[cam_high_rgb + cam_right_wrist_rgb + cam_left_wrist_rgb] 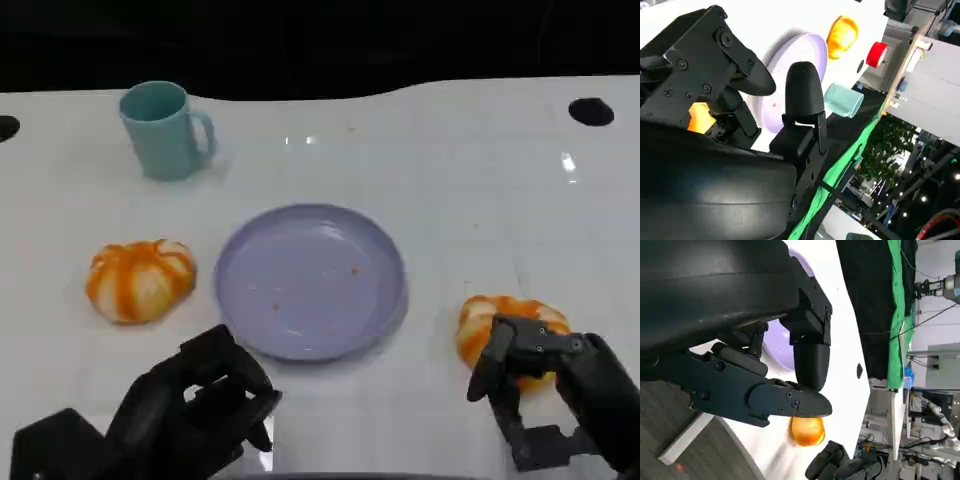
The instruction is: Grasp the bread from the table and place it into the plate.
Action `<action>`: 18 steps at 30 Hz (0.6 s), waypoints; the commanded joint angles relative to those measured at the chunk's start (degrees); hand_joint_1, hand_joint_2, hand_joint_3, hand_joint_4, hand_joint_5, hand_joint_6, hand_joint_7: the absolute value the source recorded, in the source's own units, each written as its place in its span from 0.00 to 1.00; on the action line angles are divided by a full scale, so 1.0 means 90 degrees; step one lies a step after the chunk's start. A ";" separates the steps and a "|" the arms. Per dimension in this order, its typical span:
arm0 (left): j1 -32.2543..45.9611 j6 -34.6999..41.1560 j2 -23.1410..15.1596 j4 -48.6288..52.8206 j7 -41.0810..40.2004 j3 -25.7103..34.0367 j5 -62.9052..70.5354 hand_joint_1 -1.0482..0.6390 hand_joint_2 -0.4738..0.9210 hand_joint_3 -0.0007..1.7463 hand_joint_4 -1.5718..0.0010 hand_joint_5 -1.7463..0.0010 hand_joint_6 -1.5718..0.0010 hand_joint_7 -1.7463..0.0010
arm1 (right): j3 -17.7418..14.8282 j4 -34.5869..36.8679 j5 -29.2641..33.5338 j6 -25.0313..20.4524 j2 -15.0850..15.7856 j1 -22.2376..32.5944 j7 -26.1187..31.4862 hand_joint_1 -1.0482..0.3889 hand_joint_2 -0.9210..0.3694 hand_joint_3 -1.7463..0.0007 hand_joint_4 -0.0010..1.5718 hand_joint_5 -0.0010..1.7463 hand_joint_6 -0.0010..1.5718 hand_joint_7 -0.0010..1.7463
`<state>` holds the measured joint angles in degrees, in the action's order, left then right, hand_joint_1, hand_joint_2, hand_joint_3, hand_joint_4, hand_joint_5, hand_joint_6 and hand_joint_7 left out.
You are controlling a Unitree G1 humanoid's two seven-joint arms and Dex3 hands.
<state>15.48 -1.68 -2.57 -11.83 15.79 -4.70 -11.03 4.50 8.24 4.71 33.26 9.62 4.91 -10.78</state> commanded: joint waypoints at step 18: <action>-0.0007 -0.0084 -0.0093 0.0019 0.0052 0.0062 -0.0011 0.26 1.00 0.13 0.56 0.00 0.64 0.06 | -0.0046 0.0026 -0.0015 0.0021 0.0044 -0.0022 0.0024 0.74 0.47 0.15 0.62 1.00 0.49 0.86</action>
<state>15.48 -1.68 -2.58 -11.84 15.79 -4.67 -11.01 4.50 8.24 4.72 33.26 9.62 4.90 -10.78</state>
